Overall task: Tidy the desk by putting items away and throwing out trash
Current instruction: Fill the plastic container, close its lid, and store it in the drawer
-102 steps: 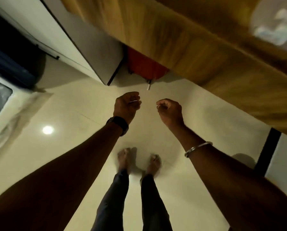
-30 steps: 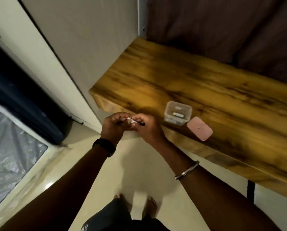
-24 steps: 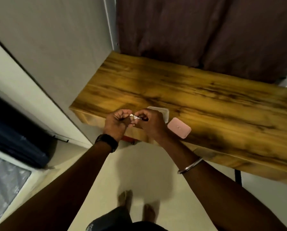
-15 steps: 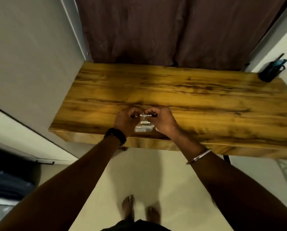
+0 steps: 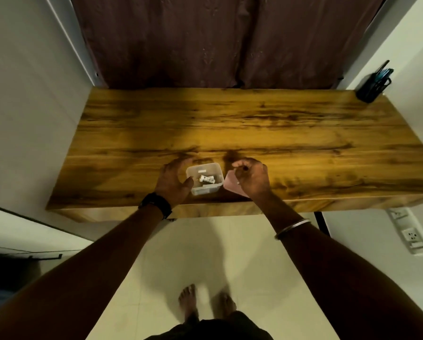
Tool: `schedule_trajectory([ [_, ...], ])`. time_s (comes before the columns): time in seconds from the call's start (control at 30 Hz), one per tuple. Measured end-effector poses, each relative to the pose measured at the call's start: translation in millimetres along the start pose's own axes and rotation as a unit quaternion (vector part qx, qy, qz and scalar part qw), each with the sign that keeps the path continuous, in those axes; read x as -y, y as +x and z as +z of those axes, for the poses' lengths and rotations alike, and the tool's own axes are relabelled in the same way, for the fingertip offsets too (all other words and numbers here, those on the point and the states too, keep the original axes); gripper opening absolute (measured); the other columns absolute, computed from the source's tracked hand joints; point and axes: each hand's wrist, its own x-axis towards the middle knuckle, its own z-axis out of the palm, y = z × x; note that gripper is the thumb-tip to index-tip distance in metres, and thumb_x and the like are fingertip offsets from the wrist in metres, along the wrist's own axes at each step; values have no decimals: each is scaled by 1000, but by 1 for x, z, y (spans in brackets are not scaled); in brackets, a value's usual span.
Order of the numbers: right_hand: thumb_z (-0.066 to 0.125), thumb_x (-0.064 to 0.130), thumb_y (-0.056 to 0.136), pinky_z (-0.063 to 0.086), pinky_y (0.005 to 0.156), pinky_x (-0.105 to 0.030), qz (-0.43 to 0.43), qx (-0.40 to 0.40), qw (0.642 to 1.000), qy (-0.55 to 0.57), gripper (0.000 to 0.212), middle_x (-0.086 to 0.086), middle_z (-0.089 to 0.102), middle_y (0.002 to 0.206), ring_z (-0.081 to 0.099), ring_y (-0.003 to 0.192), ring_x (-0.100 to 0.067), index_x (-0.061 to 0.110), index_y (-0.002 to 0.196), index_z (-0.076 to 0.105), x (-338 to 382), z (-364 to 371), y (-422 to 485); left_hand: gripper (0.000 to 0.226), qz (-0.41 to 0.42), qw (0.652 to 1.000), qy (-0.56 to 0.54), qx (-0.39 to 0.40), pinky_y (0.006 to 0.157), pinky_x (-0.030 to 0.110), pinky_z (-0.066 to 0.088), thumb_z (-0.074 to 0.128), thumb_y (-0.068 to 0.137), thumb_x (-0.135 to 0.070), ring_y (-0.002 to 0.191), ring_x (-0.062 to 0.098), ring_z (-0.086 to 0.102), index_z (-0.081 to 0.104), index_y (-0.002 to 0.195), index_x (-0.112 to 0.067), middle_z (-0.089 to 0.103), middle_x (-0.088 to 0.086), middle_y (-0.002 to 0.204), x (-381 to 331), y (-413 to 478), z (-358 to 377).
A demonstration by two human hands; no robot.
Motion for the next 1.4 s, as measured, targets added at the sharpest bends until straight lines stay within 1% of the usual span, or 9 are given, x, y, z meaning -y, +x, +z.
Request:
schedule_trajectory([
  [0.03,74,19,85,58,94,-35,22,30,999,-37,27,-4,78,112,73,104,-20,14,111,78,-10,0,3,63,3,1000,5,18,111,47,37,71,82,-30,130,30,47,51,141,-22,54,6,143,-2,0,0],
  [0.13,84,57,62,55,98,-40,12,133,975,-176,87,-3,63,134,61,122,-24,26,140,59,-42,3,2,89,-7,995,62,71,109,40,32,78,77,-48,135,30,39,37,151,-23,44,3,152,-4,0,4],
  [0.2,89,60,53,52,105,-45,-30,160,960,-228,109,-6,54,146,53,132,-31,26,149,48,-51,4,-1,99,-16,992,89,94,109,39,31,78,72,-56,135,31,39,33,153,-23,44,3,153,-1,3,10],
  [0.4,92,40,67,51,101,-45,-66,157,950,-261,93,-7,56,141,53,128,-33,26,148,47,-38,-4,3,90,-9,992,101,80,109,35,30,83,74,-35,131,29,45,37,151,-24,49,6,148,0,6,15],
  [0.6,90,27,70,54,95,-35,-27,96,992,-75,80,-3,61,128,60,114,-22,19,142,57,-8,-29,24,87,4,993,72,91,110,37,33,85,74,-31,131,30,47,40,148,-21,52,7,144,-3,10,12],
  [0.73,89,20,71,57,95,-30,-81,164,983,-15,81,5,58,135,58,119,-16,29,143,53,33,-43,33,103,-16,995,9,99,102,34,43,89,70,-29,129,25,50,28,154,-24,49,5,147,-1,11,12],
  [0.93,90,27,69,56,91,-34,-188,270,935,-135,81,8,61,133,60,114,-15,36,139,49,69,-21,27,96,-2,996,-46,71,80,23,49,90,69,-29,114,18,54,36,148,-32,48,-10,139,-1,13,1],
  [1.1,92,34,69,58,91,-42,-198,290,923,-159,85,8,62,134,61,115,-18,40,140,44,65,-1,22,98,51,996,22,70,92,33,53,91,64,-41,118,18,56,42,147,-24,55,1,141,1,13,-2],
  [1.4,87,36,76,44,111,-43,-200,284,913,-213,99,1,50,155,48,138,-23,33,158,32,52,4,20,83,77,993,65,68,93,21,40,90,66,-24,119,19,53,52,140,-23,58,3,138,-1,13,-1],
])
